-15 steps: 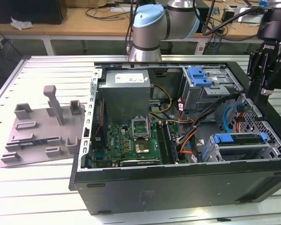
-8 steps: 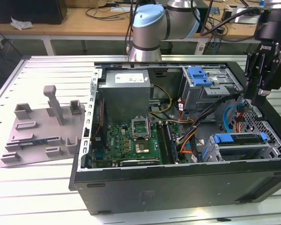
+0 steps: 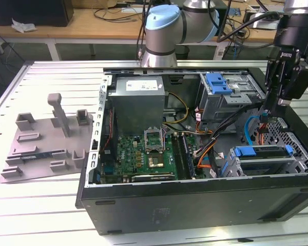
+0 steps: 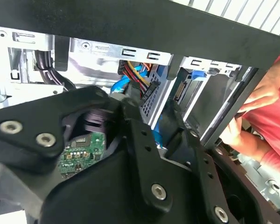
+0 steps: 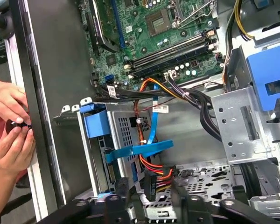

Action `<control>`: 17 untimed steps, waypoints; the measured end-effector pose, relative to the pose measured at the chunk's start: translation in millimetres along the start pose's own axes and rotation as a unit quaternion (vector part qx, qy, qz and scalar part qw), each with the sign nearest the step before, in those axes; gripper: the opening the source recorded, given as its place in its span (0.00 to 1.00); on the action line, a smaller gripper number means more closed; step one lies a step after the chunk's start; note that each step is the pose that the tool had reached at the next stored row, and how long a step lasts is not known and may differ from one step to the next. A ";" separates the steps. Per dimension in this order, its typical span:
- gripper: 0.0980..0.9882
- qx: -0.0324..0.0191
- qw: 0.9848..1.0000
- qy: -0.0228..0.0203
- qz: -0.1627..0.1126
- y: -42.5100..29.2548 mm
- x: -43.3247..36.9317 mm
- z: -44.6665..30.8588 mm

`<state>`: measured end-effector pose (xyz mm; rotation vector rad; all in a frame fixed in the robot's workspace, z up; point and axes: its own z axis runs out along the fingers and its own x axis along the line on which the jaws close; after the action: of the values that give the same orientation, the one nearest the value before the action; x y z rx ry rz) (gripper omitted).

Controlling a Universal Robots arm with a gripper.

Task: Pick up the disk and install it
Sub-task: 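Insert the first disk wire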

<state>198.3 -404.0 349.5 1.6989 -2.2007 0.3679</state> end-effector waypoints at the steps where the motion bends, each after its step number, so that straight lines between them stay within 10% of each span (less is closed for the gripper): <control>1: 0.29 -0.001 1.000 0.000 0.001 0.0 -0.2 0.4; 17: 0.29 -0.017 1.000 0.004 -0.004 -6.9 -2.6 9.4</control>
<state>204.5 -407.3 339.9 1.6841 -2.1808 0.3328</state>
